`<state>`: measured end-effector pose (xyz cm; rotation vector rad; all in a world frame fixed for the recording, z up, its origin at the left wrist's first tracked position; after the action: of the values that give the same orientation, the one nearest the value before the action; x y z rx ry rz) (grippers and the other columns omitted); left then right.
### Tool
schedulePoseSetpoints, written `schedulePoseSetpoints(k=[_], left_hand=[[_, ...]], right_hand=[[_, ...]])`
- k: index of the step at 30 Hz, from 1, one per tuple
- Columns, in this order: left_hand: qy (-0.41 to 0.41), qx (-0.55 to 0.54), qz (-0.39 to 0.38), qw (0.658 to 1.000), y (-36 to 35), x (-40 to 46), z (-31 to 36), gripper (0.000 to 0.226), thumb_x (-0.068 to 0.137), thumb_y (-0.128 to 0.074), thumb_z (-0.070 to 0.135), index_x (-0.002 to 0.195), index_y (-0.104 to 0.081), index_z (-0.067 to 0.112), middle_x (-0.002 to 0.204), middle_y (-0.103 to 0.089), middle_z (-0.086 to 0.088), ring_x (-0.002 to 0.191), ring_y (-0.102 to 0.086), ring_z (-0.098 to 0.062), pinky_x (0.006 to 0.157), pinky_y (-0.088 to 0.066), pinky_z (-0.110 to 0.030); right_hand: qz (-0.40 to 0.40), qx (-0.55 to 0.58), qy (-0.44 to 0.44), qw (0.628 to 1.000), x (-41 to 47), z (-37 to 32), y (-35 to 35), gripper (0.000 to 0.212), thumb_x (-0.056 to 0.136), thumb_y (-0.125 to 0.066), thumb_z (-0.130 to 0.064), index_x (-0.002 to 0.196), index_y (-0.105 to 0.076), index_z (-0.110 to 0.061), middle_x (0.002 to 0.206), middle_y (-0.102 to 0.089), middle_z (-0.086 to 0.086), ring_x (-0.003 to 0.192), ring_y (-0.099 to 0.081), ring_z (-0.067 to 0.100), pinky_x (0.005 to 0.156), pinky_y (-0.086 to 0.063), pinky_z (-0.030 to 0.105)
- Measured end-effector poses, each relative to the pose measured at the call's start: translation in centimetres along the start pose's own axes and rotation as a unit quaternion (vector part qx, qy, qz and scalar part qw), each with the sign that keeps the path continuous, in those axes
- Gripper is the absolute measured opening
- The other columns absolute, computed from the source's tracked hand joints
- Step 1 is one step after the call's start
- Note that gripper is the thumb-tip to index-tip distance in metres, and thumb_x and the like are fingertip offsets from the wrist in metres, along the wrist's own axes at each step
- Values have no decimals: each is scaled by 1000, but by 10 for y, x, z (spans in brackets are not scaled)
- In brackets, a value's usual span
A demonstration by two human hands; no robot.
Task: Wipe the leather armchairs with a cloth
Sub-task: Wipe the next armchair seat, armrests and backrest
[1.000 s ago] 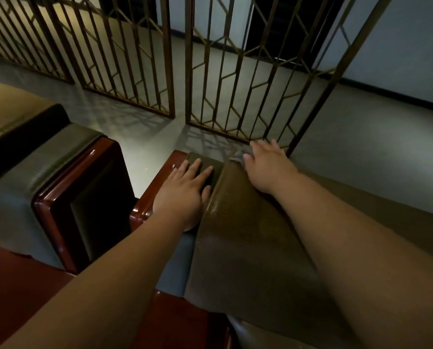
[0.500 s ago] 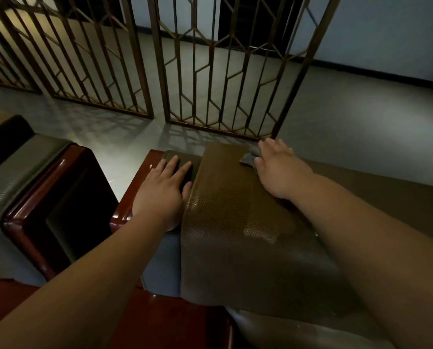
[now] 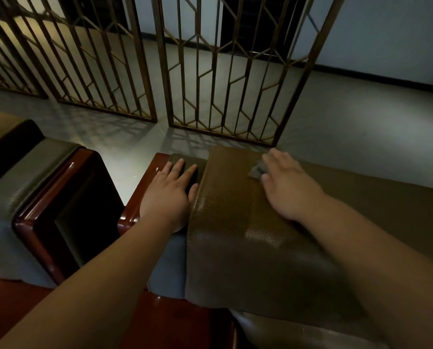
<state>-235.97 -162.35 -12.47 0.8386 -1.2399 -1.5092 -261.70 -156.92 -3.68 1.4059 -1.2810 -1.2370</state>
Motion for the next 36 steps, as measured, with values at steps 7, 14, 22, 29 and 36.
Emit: schedulePoseSetpoints(k=[7, 14, 22, 29, 36], left_hand=[[-6, 4, 11, 1000, -2, 2, 0, 70, 101, -3, 69, 165, -16, 43, 176, -14, 3, 163, -8, -21, 132, -13, -44], [-8, 2, 9, 1000, -3, 2, -4, 69, 102, -5, 69, 165, -17, 44, 176, -16, 3, 163, -10, -23, 131, -14, -46], [-6, -11, 11, 1000, -2, 1, -1, 66, 103, -8, 68, 164, -21, 44, 175, -18, 4, 162, -13, -22, 130, -15, -45], [112, -219, 5, 969, 29, -4, 4, 51, 109, -31, 59, 151, -52, 39, 166, -41, 8, 156, -30, -20, 124, -30, -53], [8, -85, 5, 996, 43, -14, 128, 67, 98, -40, 70, 159, -35, 42, 172, -25, 1, 159, -23, -26, 128, -22, -55]], right_hand=[[-22, -6, 155, 988, -22, -58, -18, 65, 102, -24, -56, 162, -9, -36, 172, -4, -14, 157, -1, 11, 122, -1, 35], [-7, -3, 3, 1000, 43, -14, -5, 58, 112, -28, -43, 165, -17, -22, 173, -15, 5, 159, -13, 25, 129, -15, 42], [4, -64, 119, 991, -108, -32, -32, 69, 103, -31, -47, 164, -12, -24, 173, -10, 1, 159, -8, 20, 126, -9, 40], [37, 1, -143, 989, -103, 103, 5, 60, 110, -29, -36, 165, -17, -15, 174, -12, 5, 159, -12, 23, 130, -15, 44], [36, -34, 14, 999, -150, 28, -33, 71, 102, -16, -56, 164, -15, -23, 174, -4, 2, 160, -3, 24, 127, -4, 43]])
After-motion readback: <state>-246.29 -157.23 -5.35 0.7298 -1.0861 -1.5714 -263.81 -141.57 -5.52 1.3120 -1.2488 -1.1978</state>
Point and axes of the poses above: each hand's wrist, its own x-axis towards the middle knuckle, its own y-axis out of the back of the hand, z = x × y, the point moved 6 cm from there along x, towards the middle knuckle
